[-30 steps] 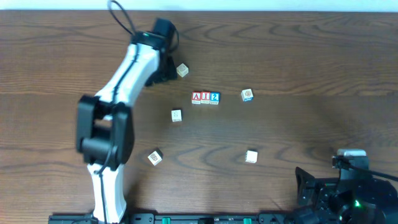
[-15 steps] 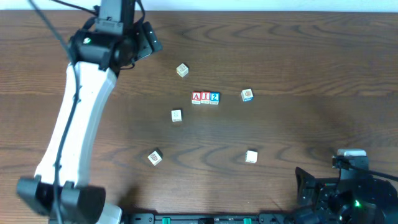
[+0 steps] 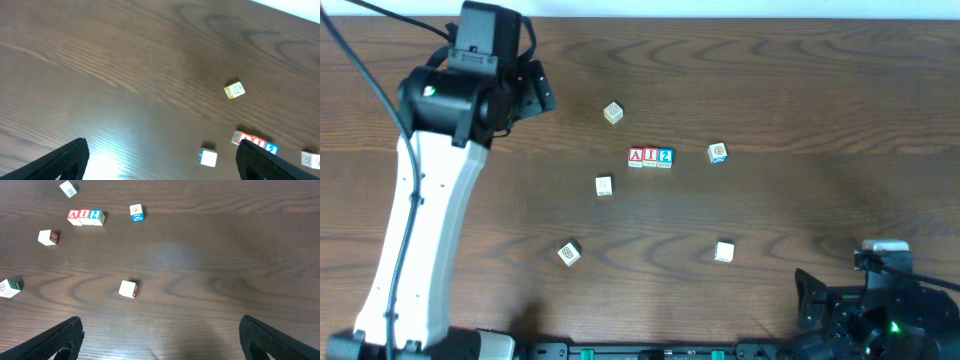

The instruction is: Spell out Ai2

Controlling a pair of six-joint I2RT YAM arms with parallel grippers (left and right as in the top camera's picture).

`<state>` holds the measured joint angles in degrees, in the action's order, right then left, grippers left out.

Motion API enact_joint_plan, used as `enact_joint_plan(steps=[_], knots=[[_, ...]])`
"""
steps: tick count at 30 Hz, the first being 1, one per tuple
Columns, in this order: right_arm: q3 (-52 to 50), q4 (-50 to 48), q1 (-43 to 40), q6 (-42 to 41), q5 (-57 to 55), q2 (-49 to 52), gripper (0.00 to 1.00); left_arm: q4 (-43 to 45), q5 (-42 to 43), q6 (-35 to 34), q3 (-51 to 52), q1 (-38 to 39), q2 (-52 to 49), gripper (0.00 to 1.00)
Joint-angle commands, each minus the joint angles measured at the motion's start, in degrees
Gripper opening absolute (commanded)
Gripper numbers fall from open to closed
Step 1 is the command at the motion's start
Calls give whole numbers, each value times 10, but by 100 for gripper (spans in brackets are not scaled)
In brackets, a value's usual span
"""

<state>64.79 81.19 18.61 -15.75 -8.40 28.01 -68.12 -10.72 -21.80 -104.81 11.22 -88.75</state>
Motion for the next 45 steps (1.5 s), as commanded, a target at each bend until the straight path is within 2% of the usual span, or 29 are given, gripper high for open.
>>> enact_joint_plan(steps=[1,4,9,15,20,32,38,45], knots=[[0,0,2,-3,0,-1,99,-10,-20,76,-12,-6,80,95],[0,0,2,-3,0,-1,99,-11,-19,101,-12,-6,160,95],[0,0,2,-3,0,-1,99,-26,-38,101,-12,-26,267,95],[0,0,2,-3,0,-1,99,-54,-18,99,38,-141,375,95],[0,0,2,-3,0,-1,99,3,-10,73,191,-198,480,95],[0,0,2,-3,0,-1,99,231,-7,50,586,-204,710,95],[0,0,2,-3,0,-1,99,324,-1,43,730,-204,768,95],[0,0,2,-3,0,-1,99,413,0,9,845,-204,797,95]])
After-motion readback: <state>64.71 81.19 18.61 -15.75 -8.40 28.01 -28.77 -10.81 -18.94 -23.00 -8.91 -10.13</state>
